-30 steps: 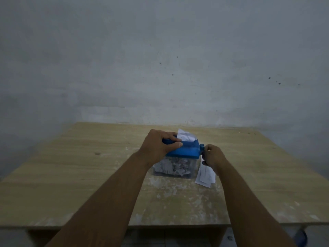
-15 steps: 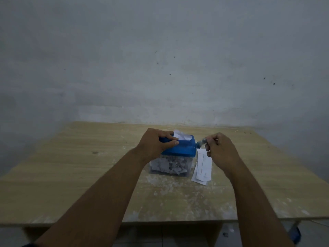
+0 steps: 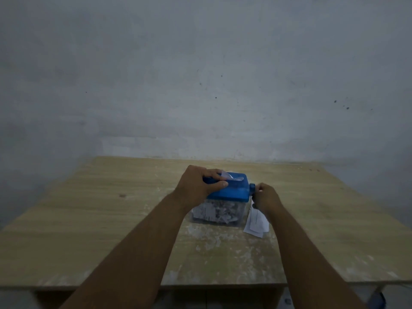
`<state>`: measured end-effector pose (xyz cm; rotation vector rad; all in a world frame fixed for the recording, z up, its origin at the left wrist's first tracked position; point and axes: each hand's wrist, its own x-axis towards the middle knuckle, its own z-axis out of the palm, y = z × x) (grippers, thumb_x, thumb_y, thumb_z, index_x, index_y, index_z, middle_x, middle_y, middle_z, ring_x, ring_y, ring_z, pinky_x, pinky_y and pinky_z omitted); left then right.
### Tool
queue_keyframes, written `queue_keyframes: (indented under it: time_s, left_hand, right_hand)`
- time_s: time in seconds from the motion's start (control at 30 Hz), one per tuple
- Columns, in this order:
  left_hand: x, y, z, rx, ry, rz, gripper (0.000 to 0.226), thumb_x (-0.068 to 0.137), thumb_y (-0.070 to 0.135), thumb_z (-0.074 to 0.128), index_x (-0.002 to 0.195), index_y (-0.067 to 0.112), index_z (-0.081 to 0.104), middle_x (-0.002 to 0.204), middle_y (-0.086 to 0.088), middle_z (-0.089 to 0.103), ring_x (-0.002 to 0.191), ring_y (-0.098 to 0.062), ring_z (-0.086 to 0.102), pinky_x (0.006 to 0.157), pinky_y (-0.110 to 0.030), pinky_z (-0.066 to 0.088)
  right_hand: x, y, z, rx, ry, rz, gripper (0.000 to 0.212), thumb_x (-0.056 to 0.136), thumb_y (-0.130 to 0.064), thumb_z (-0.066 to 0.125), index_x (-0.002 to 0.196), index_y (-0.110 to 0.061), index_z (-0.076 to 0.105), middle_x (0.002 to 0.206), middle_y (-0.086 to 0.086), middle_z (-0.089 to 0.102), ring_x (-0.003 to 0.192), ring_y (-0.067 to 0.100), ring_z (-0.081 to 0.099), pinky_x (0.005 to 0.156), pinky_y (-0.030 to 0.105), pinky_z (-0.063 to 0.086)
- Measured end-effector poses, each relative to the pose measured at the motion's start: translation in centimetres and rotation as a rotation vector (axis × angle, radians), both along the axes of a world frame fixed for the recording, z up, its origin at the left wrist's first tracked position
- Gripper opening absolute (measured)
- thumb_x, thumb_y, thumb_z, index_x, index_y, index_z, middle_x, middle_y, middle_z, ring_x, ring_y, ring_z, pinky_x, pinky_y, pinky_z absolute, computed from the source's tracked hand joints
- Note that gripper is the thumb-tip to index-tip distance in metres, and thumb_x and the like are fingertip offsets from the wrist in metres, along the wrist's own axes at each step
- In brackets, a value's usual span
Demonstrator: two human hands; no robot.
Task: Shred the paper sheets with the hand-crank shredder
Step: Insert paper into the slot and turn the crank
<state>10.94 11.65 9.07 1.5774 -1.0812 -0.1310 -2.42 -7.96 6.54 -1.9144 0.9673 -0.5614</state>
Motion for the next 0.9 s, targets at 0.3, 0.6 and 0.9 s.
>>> queue_keyframes:
  time_s: [0.3,0.6,0.9]
  left_hand:
    - [0.2,-0.3,-0.1,0.009,0.008,-0.008,0.019,0.088,0.017,0.086,0.107,0.014,0.085,0.107,0.021,0.071,0.096,0.019,0.066,0.079,-0.004,0.051]
    - [0.5,0.0,0.0,0.033,-0.029,-0.021,0.019,0.089,0.019,0.085,0.109,0.017,0.085,0.114,0.014,0.072,0.096,0.019,0.066,0.081,-0.004,0.051]
    - [0.4,-0.1,-0.4,-0.017,0.001,-0.021,0.021,0.087,0.018,0.088,0.107,0.016,0.085,0.114,0.013,0.075,0.099,0.01,0.07,0.083,-0.008,0.054]
  right_hand:
    - [-6.0,5.3,-1.4,-0.041,-0.134,-0.078,0.031,0.108,-0.033,0.048,0.093,-0.016,0.068,0.091,0.012,0.07,0.085,0.032,0.068,0.085,0.055,0.059]
    - [-4.1,2.4,6.7,-0.222,-0.196,0.038,0.022,0.11,-0.026,0.049,0.103,-0.017,0.068,0.092,0.004,0.071,0.08,0.022,0.066,0.074,0.037,0.054]
    - [1.0,-1.1,4.0,-0.212,-0.036,0.051,0.03,0.108,-0.029,0.054,0.094,-0.004,0.065,0.088,0.008,0.069,0.077,0.025,0.066,0.066,0.034,0.049]
